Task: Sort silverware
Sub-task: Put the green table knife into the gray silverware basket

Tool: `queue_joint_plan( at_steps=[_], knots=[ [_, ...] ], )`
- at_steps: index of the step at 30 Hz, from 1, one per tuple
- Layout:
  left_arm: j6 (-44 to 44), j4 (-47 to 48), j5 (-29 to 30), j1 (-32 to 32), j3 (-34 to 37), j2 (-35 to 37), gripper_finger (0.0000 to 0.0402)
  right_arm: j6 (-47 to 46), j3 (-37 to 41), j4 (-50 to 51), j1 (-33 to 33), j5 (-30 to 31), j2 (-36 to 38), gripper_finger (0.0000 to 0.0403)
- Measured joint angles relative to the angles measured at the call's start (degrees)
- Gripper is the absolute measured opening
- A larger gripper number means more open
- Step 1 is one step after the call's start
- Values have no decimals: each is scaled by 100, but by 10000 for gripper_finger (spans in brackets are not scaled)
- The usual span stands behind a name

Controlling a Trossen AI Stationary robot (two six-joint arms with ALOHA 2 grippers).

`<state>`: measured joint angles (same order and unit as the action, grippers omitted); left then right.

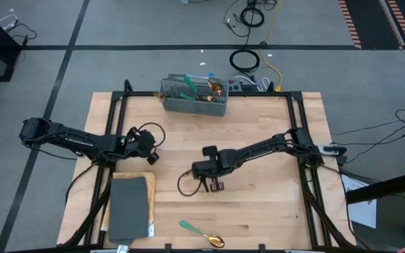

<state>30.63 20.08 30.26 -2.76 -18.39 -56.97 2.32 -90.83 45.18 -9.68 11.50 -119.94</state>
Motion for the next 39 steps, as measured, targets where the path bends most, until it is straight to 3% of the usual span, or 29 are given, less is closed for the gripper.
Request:
queue_joint_plan(
  at_steps=[3, 7, 15, 21, 26, 33, 39],
  knots=[
    [4, 12, 1, 0, 0, 0, 11, 116, -5, -10, 152, 424, 100, 1],
    [9, 13, 0, 0, 0, 0, 11, 258, -9, -228, 388, 408, 190, 1],
    [7, 30, 0, 0, 0, -1, 11, 395, -17, 297, 755, 1259, 620, 3],
    [9, 28, 0, 0, 0, 0, 11, 772, -31, 268, 909, 318, 717, 7],
    [11, 24, 0, 0, 0, 0, 11, 1524, -28, 298, 1077, -646, 231, 67],
    [9, 19, 0, 0, 0, -2, 11, 2075, -374, 232, 1180, -699, -420, 176],
    [11, 15, 45, 0, 0, -1, 11, 2541, -888, 252, 1308, -681, -780, 196]
  ],
)
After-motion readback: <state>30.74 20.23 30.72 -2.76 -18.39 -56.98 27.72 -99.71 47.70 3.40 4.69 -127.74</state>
